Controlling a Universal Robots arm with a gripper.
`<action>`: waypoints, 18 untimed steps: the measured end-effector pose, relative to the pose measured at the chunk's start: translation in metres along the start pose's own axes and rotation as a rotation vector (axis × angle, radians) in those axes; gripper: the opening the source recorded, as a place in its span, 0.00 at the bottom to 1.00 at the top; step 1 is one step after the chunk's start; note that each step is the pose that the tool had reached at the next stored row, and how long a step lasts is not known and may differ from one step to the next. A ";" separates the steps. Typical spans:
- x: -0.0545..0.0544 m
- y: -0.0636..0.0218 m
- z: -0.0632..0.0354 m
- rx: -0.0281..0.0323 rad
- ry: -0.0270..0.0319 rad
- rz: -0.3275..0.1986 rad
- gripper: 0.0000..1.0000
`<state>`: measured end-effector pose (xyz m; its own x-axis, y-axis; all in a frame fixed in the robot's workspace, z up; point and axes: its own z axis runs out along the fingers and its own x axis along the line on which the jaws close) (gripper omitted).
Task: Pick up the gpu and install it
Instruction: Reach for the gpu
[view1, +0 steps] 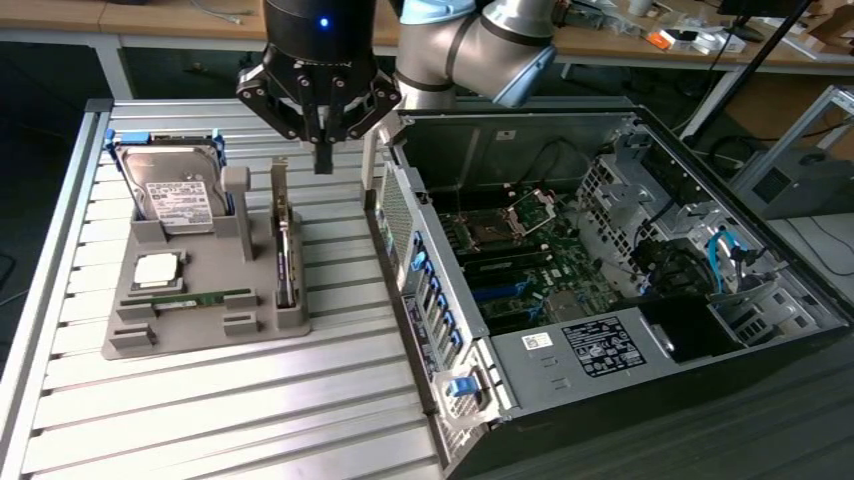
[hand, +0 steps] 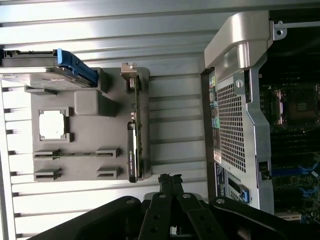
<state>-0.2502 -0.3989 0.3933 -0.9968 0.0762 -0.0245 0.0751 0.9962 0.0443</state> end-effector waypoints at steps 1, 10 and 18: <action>0.001 0.0000 0.0000 0.0000 -0.0001 0.000 0.11; 0.008 -0.0006 -0.0002 0.0000 0.0000 0.000 0.11; 0.020 -0.0015 -0.0005 0.0000 0.0000 0.000 0.11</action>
<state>-0.2707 -0.3989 0.3933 -0.9968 0.0763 -0.0245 0.0752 0.9962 0.0443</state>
